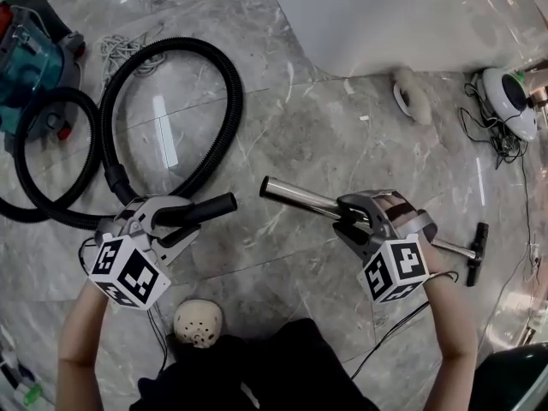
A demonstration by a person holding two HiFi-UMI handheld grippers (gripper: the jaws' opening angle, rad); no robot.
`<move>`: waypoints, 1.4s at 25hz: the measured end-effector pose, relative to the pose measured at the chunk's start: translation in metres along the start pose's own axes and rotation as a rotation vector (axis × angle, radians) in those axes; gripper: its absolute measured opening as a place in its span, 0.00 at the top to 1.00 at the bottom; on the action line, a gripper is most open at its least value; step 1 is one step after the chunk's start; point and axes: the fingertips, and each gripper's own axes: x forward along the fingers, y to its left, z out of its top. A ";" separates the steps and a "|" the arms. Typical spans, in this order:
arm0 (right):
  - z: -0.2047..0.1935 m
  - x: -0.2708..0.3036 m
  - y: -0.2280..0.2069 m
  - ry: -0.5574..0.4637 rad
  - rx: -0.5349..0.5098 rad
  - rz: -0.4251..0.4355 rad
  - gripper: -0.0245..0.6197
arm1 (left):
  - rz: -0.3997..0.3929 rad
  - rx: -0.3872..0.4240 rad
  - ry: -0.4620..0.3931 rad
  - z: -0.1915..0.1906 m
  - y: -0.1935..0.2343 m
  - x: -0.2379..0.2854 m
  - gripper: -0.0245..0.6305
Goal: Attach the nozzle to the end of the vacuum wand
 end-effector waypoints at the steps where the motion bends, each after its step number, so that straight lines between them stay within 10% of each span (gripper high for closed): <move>1: 0.005 0.000 0.006 -0.003 -0.022 0.010 0.64 | -0.010 0.010 0.004 -0.001 -0.004 -0.002 0.72; 15: 0.032 -0.007 0.039 0.021 -0.270 0.046 0.63 | -0.120 0.092 0.008 0.002 -0.038 -0.019 0.72; 35: 0.042 0.000 0.041 0.030 -0.313 0.108 0.63 | -0.172 0.150 0.041 0.001 -0.051 -0.020 0.72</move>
